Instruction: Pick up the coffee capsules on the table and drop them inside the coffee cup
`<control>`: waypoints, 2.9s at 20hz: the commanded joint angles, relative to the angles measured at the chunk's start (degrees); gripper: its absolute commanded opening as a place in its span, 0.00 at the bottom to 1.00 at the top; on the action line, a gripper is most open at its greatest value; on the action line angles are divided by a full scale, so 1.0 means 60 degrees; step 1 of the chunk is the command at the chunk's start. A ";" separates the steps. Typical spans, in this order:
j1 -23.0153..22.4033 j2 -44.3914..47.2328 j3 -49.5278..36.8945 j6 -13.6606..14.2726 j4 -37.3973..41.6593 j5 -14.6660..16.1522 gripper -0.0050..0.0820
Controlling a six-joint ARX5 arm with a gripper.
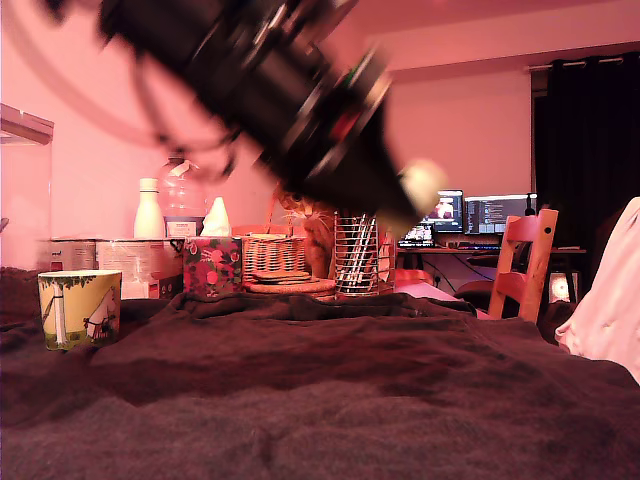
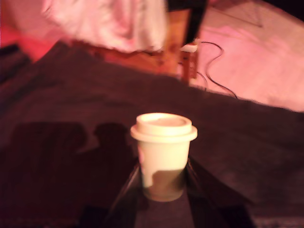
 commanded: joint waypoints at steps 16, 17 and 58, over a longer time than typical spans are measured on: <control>0.3625 -0.3716 -0.3865 -0.1282 0.2634 -0.1515 0.10; 0.3942 -0.3836 -0.3952 -0.1282 0.2637 -0.1515 0.10; 0.7544 0.0433 -0.0073 -0.1515 0.1257 -0.0976 0.10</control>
